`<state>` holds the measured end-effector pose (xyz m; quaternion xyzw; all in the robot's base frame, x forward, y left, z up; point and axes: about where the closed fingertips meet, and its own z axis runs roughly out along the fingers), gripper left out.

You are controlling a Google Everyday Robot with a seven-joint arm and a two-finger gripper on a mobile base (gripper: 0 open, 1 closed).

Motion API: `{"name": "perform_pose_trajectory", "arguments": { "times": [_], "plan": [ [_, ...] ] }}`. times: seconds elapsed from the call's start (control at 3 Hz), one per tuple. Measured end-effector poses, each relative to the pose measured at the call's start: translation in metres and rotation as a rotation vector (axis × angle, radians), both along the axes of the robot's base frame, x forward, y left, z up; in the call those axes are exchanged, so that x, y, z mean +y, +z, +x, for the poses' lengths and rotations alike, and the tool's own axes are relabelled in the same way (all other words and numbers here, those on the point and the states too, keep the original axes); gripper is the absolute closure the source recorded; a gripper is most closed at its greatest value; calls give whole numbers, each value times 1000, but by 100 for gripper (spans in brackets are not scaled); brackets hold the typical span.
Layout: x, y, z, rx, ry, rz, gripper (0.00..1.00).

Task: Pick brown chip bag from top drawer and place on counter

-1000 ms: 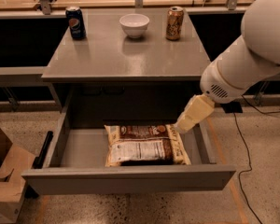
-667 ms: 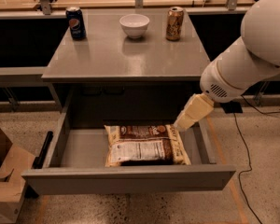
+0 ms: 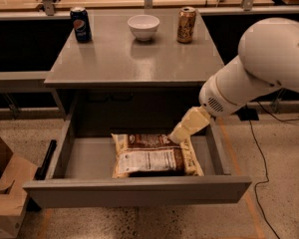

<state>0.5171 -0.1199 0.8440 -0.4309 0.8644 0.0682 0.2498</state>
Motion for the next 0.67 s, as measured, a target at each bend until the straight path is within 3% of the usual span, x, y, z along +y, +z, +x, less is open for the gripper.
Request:
{"name": "perform_pose_trajectory", "arguments": {
  "times": [0.67],
  "plan": [
    [53,-69,47,44,-117,180,0]
  ]
}}
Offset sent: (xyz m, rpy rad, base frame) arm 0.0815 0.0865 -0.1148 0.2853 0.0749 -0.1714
